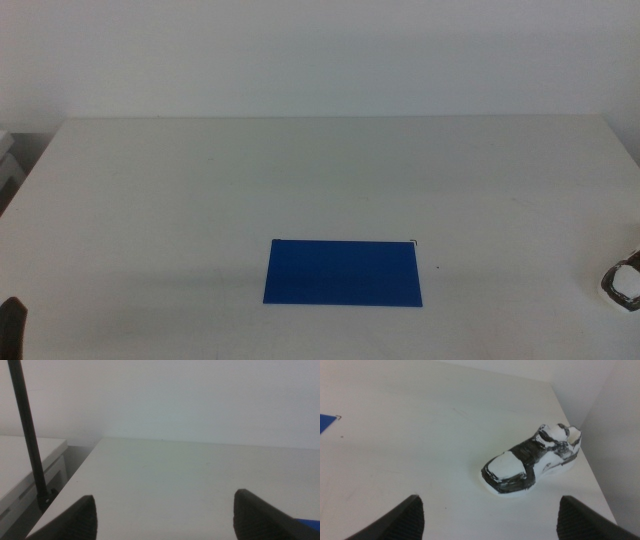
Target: Use one arm to grab the shoe from the table and place it on the mat.
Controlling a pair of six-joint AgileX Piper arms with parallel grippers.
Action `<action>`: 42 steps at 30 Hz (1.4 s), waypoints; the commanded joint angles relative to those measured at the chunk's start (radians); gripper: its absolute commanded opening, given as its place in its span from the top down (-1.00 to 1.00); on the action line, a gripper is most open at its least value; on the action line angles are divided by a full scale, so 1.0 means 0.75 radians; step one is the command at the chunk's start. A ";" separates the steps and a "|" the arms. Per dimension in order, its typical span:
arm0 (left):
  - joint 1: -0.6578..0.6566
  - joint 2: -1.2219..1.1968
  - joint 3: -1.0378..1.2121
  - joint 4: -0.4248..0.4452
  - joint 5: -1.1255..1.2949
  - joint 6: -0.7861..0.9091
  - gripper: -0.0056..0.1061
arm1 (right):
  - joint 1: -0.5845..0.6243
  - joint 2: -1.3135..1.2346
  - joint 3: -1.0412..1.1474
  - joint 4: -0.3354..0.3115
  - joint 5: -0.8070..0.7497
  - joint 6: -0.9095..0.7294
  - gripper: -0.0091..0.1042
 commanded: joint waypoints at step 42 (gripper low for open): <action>-0.007 -0.004 0.007 -0.005 -0.109 -0.004 -0.78 | -0.001 0.901 -1.163 0.115 0.336 0.150 -0.66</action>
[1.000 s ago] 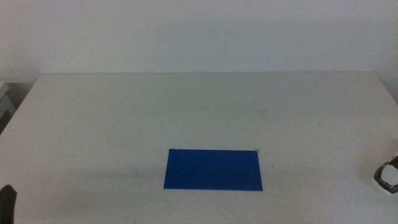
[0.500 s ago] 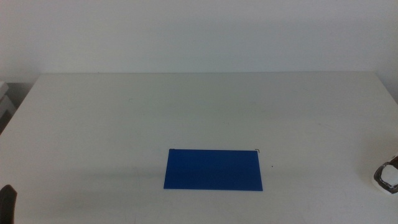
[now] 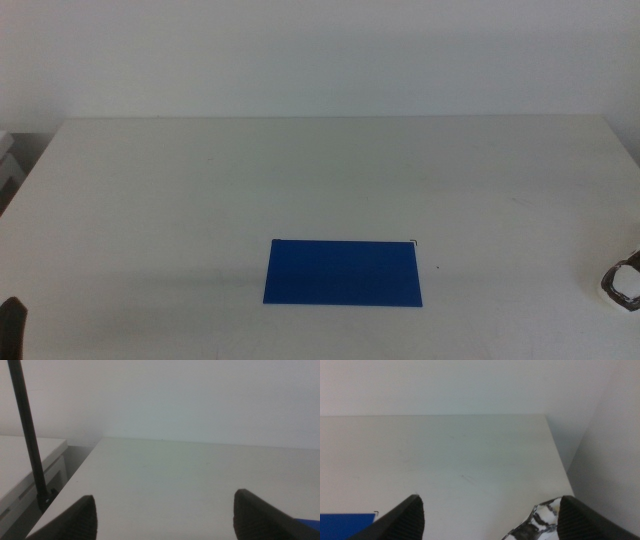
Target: Use one arm to grab the shoe from the table and place it on the mat.
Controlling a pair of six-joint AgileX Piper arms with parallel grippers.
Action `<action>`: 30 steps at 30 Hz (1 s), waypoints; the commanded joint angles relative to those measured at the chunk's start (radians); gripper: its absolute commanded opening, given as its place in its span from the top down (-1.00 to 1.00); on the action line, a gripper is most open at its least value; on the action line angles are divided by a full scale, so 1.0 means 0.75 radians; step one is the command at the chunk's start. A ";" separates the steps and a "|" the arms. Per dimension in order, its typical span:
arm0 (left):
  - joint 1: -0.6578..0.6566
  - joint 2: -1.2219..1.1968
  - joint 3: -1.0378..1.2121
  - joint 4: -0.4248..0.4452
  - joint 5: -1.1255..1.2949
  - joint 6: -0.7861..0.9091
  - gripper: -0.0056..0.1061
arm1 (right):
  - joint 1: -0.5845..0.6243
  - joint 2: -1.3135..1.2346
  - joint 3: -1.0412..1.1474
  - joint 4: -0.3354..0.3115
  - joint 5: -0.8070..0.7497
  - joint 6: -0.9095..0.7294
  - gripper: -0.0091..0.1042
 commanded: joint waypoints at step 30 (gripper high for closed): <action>-0.007 -0.004 0.007 -0.005 -0.109 -0.004 -0.78 | -0.001 0.665 -0.543 -0.303 0.342 0.771 -0.66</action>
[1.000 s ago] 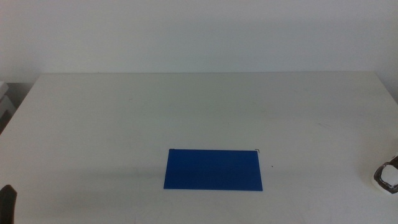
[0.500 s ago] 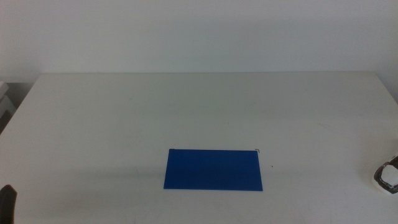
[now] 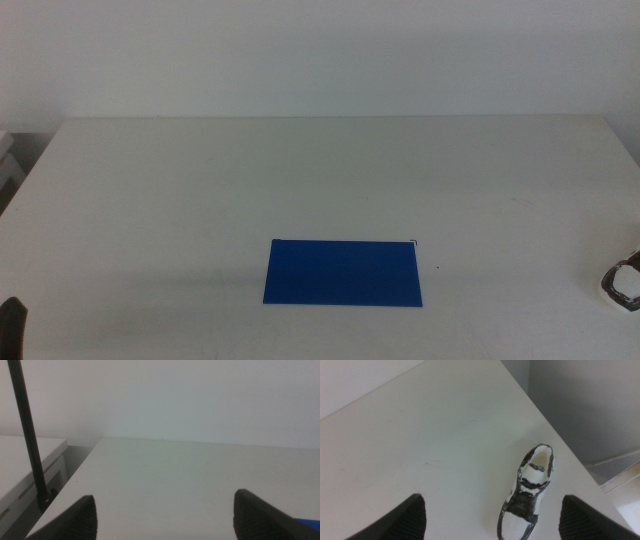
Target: Use one arm to grab the shoe from the table and place it on the mat.
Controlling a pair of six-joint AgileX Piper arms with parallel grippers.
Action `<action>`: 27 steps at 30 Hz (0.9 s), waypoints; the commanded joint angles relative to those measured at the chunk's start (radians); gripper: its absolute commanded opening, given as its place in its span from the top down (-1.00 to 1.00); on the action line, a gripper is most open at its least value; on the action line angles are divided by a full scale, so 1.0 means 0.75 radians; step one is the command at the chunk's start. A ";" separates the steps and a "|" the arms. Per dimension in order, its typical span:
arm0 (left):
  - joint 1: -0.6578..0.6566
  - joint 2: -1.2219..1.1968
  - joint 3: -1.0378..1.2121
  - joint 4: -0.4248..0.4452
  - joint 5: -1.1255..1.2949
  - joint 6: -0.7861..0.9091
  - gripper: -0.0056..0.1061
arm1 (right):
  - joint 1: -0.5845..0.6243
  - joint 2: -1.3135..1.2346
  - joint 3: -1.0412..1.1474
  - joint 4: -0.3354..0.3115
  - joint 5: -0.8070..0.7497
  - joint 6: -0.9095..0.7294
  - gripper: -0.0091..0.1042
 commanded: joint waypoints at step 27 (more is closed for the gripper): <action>-0.007 -0.004 0.007 -0.005 -0.109 -0.004 -0.78 | -0.003 0.178 -0.169 -0.083 0.316 0.510 -0.65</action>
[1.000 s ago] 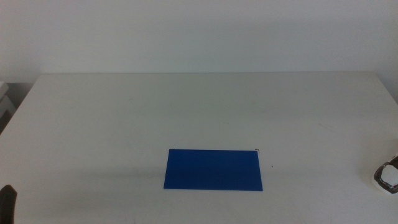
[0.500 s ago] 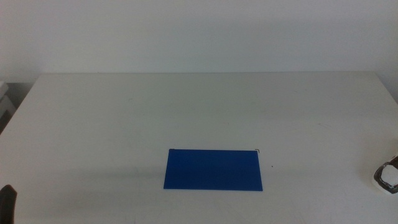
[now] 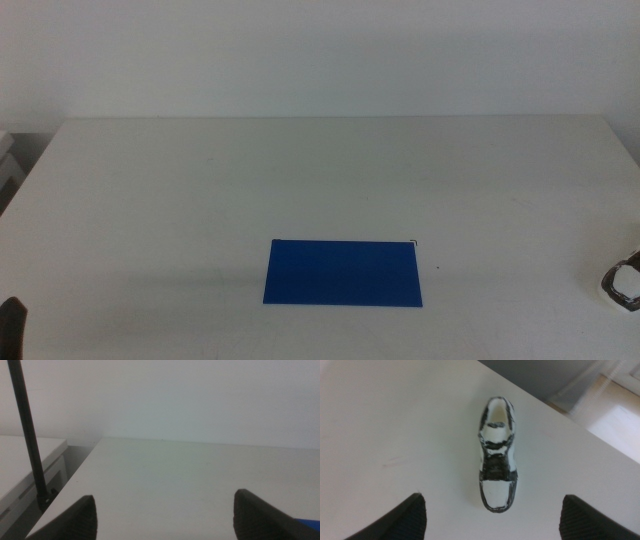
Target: Use one arm to grab the shoe from the table and place it on the mat.
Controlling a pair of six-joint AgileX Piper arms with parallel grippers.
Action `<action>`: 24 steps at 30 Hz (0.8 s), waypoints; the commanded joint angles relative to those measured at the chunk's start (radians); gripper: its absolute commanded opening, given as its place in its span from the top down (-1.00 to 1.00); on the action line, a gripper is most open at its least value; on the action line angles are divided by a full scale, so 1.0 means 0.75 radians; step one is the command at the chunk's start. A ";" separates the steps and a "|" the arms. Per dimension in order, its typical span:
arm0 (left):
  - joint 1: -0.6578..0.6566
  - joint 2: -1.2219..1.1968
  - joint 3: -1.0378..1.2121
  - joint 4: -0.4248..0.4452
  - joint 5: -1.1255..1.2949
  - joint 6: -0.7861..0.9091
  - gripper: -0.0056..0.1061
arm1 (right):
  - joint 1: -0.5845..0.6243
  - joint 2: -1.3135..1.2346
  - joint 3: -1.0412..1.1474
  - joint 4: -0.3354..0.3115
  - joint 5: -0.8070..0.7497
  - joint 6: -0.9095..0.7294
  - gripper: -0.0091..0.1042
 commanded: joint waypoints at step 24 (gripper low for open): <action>-0.007 -0.004 0.007 -0.005 -0.109 -0.004 -0.78 | -0.256 0.406 -0.141 0.186 0.035 -0.144 -0.65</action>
